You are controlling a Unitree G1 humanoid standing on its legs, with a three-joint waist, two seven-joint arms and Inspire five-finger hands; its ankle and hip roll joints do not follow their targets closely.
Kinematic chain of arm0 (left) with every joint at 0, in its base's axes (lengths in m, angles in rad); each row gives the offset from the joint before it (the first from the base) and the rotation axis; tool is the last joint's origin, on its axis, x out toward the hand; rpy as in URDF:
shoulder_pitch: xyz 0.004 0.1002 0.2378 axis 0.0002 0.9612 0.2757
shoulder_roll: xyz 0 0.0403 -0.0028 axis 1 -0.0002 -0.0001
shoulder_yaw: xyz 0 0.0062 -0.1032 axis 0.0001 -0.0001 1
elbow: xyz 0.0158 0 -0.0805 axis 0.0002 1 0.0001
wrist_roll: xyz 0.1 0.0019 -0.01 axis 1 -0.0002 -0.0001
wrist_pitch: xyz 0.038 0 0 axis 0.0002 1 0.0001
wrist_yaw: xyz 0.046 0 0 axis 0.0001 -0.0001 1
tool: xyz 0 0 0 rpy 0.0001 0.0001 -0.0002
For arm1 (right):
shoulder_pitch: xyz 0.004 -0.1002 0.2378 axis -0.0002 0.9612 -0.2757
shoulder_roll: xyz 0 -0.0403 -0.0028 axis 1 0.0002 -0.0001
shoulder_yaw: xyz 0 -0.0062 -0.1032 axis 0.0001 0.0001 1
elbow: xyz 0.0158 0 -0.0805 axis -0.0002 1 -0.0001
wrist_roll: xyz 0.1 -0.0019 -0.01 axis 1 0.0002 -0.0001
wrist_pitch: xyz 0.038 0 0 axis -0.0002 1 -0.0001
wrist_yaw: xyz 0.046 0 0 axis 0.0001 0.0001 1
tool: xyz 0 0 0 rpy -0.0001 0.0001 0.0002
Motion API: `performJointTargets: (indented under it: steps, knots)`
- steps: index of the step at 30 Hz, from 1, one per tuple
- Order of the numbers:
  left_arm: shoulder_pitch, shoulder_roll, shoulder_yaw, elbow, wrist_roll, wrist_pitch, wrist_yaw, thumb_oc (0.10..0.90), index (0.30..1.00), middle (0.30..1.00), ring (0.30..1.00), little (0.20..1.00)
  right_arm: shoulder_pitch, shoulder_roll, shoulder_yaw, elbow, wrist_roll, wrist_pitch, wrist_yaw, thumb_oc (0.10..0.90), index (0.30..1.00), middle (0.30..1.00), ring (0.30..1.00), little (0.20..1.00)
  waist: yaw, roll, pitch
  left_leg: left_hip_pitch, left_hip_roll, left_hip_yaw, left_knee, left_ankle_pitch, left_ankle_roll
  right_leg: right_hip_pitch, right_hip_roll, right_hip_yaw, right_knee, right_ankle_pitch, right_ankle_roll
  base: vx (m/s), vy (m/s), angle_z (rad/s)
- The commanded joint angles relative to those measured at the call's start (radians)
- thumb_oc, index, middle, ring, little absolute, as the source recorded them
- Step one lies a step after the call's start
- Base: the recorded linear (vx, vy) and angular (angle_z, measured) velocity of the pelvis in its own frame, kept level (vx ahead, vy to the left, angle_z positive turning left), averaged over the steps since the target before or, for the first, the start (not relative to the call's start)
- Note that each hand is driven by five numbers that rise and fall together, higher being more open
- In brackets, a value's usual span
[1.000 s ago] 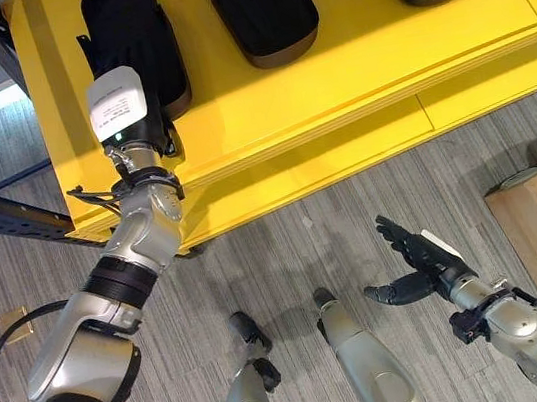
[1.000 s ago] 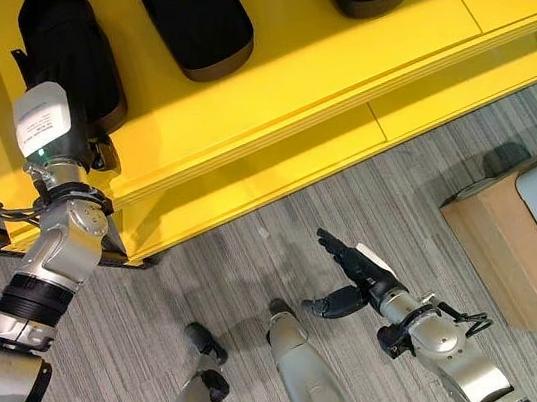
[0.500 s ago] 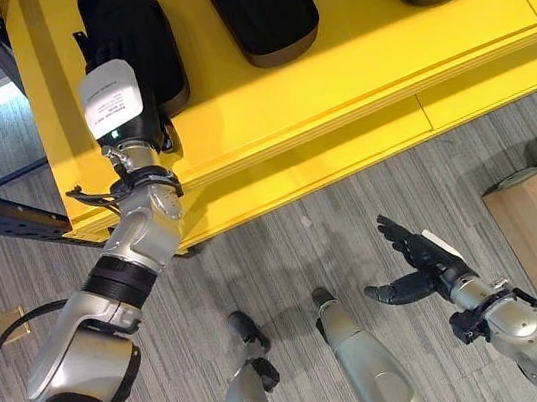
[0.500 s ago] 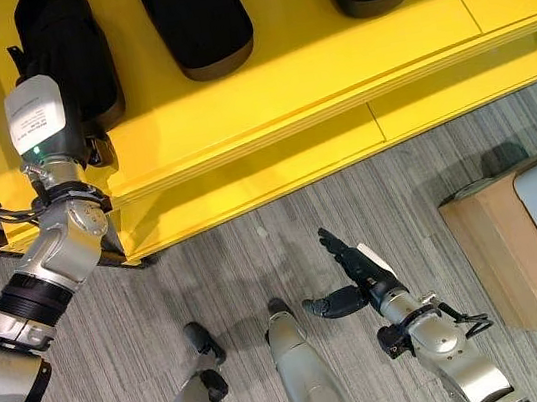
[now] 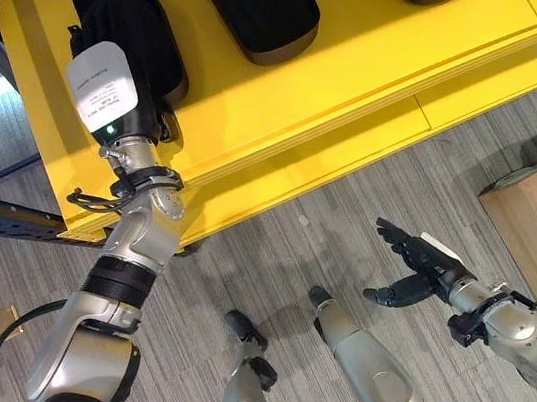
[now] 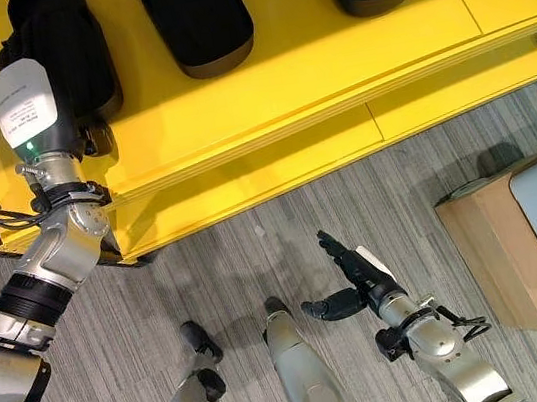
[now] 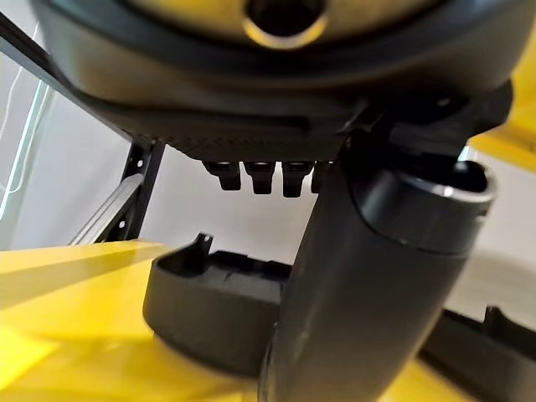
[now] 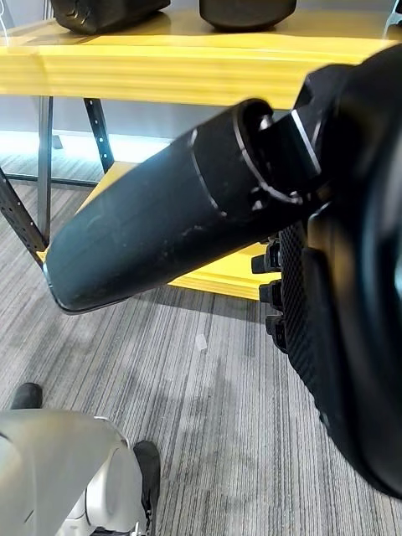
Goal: Move parts from the plastic box to the shelf.
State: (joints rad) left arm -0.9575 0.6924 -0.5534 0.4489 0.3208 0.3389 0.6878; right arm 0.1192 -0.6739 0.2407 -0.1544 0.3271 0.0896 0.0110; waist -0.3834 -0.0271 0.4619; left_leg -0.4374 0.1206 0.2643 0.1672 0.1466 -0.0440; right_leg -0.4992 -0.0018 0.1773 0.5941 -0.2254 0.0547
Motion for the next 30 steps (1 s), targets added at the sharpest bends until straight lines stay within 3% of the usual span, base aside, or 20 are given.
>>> performJointTargets:
  steps: [1, 30]
  knots:
    - [-0.114, 0.092, 0.057, -0.042, 0.078, -0.093, 0.151, 0.9, 1.0, 1.0, 1.0, 1.0, -0.009, 0.011, -0.023, -0.083, 0.038, -0.105, -0.021, 0.9, 1.0, 1.0, 1.0, 1.0, -0.03, -0.023, -0.029, 0.028, 0.026, -0.034, 0.11, -0.192, 0.01, 0.023, -0.018, -0.068, -0.051, -0.002, -0.018, 0.0, 0.0, 0.0]
    - [0.011, 0.108, 0.101, -0.234, 0.164, -0.183, 0.148, 0.9, 1.0, 1.0, 1.0, 1.0, 0.033, 0.04, -0.02, -0.098, 0.015, -0.135, -0.054, 0.9, 1.0, 1.0, 1.0, 1.0, -0.005, -0.024, -0.027, 0.025, 0.018, -0.055, 0.108, -0.192, 0.016, 0.039, -0.018, -0.068, -0.058, -0.006, -0.018, 0.0, -0.006, 0.02]
